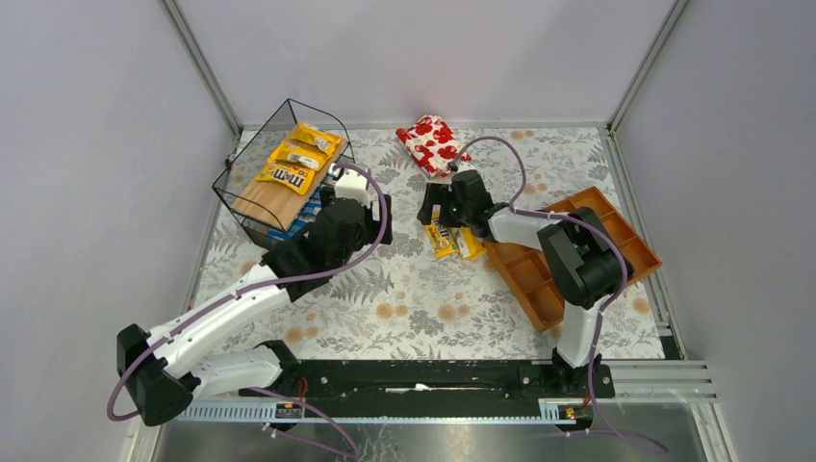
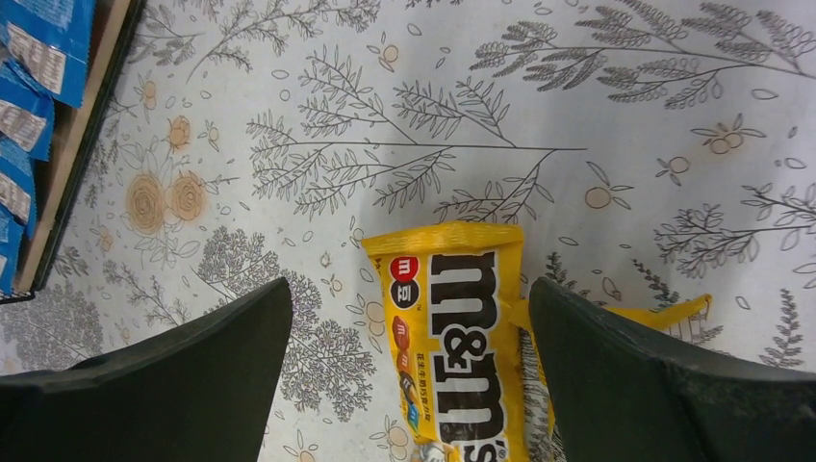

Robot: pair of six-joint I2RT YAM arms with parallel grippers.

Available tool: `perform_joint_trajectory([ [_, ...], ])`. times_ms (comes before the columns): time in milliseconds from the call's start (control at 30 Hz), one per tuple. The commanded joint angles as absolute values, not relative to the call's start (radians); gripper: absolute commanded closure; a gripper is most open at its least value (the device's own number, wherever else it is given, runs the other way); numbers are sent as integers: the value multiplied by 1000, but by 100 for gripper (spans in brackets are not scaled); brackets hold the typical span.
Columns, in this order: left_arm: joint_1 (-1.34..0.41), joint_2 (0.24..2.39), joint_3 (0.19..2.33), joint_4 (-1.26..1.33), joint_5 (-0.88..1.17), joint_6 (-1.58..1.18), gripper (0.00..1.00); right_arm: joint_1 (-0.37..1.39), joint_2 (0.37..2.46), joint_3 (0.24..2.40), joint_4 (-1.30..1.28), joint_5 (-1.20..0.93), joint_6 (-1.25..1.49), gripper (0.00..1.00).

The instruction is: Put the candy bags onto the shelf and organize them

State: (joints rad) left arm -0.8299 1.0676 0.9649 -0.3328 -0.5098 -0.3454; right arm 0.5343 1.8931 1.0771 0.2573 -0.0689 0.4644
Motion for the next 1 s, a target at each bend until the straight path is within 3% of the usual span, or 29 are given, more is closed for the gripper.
perform_joint_trajectory([
  [0, -827, 1049, 954, -323, -545, -326, 11, 565, 1935, 1144, 198, -55, 447, 2],
  [167, -827, 1068, 961, -336, -545, -327, 11, 593, 1971, 1180, 200, -110, 438, 2],
  [633, -782, 1109, 959, -375, -500, -464, 10, 597, 1998, 1135, 522, -644, 488, 4],
  [733, -736, 1125, 938, -355, -408, -521, 9, 598, 1953, 1084, 574, -629, 484, 2],
  [967, -598, 1186, 866, -266, -122, -633, 10, 588, 1824, 988, 523, -371, 404, 0],
])
